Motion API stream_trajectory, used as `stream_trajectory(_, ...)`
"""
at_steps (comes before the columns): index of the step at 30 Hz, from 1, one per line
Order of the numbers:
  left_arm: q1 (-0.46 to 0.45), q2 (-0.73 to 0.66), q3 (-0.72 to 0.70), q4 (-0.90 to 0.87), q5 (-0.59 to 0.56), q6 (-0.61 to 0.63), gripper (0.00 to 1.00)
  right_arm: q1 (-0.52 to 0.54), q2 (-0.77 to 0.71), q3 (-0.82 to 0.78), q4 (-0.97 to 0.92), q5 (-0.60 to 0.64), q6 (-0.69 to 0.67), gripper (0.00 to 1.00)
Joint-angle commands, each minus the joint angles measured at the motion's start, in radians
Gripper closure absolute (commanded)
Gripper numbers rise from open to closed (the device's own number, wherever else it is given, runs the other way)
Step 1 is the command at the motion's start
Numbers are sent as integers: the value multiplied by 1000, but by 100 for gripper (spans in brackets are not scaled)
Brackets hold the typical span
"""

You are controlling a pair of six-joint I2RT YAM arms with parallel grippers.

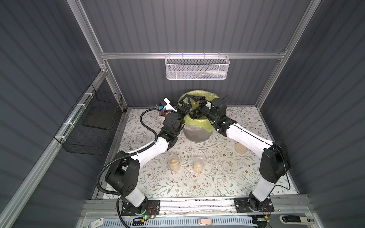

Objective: Empty expired oatmeal from jars
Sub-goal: Move the trash bin to the center of the board.

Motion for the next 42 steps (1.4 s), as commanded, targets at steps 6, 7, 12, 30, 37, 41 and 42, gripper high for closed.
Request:
stream_trajectory(6, -5, 27, 21, -20, -1, -24, 2, -4, 7, 36, 59, -25, 4, 52)
stream_trajectory(7, -5, 28, 21, -18, 3, -28, 2, -4, 8, 36, 56, -27, 3, 52)
stream_trajectory(12, -7, 41, 13, -5, 22, -48, 1, -2, 16, 45, 59, -33, 6, 53)
stream_trajectory(30, -9, 67, 58, -34, 53, -42, 7, -5, 9, 39, 80, -39, 8, 53)
stream_trajectory(37, -10, 83, 97, -62, 62, -33, 23, -13, 7, 42, 78, -49, 3, 52)
stream_trajectory(41, -10, 86, 122, -92, 67, -21, 34, -22, 8, 46, 87, -52, 5, 51)
stream_trajectory(42, -10, 92, 132, -95, 71, -21, 37, -24, 11, 49, 90, -52, 5, 51)
